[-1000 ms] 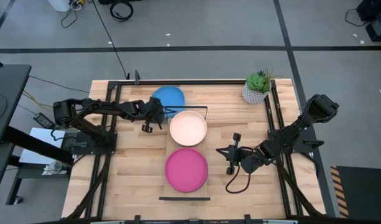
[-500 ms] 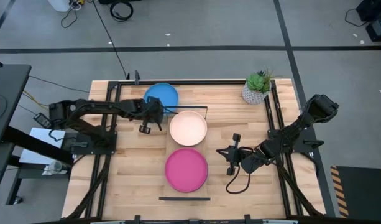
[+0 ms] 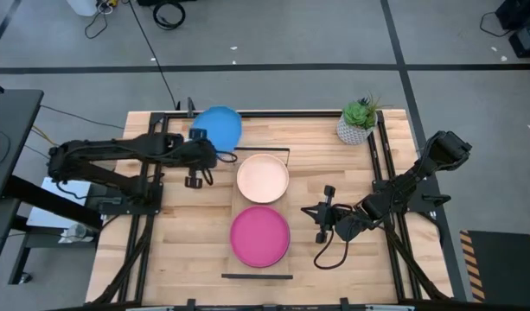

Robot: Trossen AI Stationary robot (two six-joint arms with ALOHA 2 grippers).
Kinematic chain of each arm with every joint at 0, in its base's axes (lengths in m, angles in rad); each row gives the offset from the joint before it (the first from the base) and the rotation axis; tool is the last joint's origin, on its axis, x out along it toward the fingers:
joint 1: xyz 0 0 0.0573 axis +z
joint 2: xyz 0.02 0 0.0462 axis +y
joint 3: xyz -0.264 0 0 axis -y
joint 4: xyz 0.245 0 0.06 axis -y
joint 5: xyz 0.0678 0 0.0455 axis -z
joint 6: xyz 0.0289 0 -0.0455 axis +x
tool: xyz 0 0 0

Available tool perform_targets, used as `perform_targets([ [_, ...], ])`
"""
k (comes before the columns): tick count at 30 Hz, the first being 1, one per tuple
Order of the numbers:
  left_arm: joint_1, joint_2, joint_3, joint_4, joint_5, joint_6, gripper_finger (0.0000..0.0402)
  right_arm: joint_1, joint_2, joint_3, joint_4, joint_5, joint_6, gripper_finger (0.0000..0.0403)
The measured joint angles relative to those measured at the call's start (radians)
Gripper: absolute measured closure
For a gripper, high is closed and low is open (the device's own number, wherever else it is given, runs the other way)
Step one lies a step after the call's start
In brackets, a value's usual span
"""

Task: Place and stack plates onto a shelf
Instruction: Stack the blue plate on top of the pink plate on the shelf

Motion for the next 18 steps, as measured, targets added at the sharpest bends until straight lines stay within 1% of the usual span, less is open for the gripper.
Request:
perform_targets([
  [3, -0.072, -0.019, 0.048, 0.054, -0.003, 0.000, 0.0395, 0.000, 0.000, 0.000, 0.003, 0.000, -0.001, 0.0389],
  [5, -0.128, -0.028, 0.073, 0.124, -0.017, 0.000, 0.0395, 0.000, 0.000, 0.000, 0.005, 0.001, -0.002, 0.0389],
  [8, -0.217, -0.030, 0.089, 0.227, -0.052, 0.009, 0.0395, 0.000, 0.000, 0.000, 0.003, 0.001, -0.003, 0.0389],
  [10, -0.278, -0.028, 0.089, 0.277, -0.048, 0.010, 0.0395, 0.000, 0.000, 0.000, 0.004, 0.002, -0.005, 0.0389],
  [18, -0.490, 0.053, 0.089, 0.420, -0.029, 0.013, 0.0393, 0.000, 0.000, 0.000, 0.006, 0.004, -0.005, 0.0389],
])
